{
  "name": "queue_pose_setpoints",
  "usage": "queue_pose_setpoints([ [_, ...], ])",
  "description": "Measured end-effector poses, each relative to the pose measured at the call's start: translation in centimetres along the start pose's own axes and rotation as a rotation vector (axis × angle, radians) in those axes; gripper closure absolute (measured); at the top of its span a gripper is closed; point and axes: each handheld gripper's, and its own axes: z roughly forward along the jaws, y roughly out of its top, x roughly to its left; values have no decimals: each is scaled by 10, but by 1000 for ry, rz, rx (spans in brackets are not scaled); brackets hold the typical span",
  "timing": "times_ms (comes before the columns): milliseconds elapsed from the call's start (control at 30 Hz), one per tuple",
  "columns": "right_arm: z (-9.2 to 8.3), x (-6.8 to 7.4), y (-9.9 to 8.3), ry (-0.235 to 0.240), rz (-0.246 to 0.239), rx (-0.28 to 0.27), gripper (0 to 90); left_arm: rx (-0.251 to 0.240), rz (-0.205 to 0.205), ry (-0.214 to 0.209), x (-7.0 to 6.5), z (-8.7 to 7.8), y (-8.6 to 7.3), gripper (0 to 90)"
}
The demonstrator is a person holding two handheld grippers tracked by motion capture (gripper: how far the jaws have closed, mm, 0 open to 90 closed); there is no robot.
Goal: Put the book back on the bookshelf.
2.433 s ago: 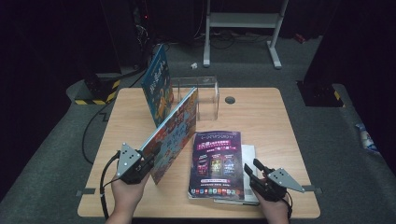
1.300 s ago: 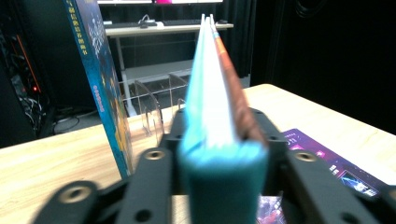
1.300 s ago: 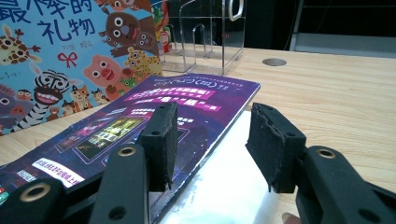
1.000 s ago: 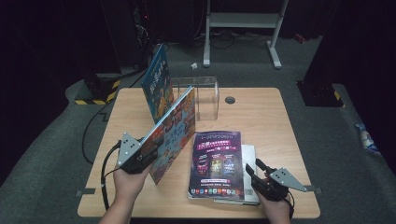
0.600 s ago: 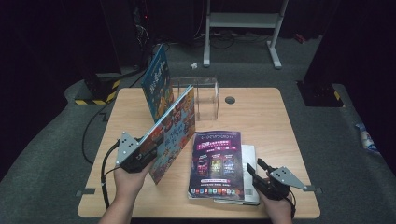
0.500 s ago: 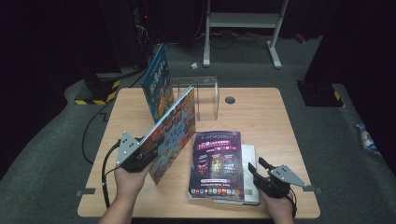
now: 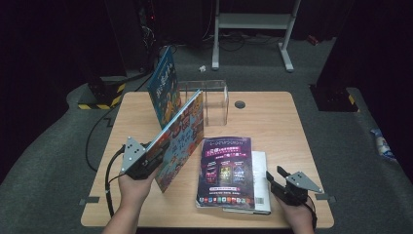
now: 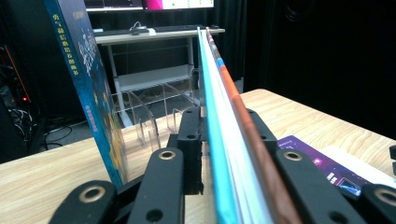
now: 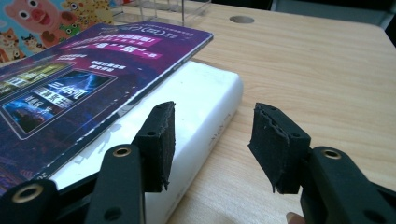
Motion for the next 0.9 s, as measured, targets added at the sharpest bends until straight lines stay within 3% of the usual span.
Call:
queue_pose_setpoints([
  [133,-2,-1,0,8,-2,-1,494,6,5,-5,-1,1,1,783],
  [233,-2,-1,0,11,1,-4,492,22,-22,-6,0,1,3,789],
  [633,-4,-3,0,20,14,-17,490,52,-54,0,4,0,6,805],
  [900,-4,-2,2,29,12,-27,490,47,-96,20,6,1,6,810],
])
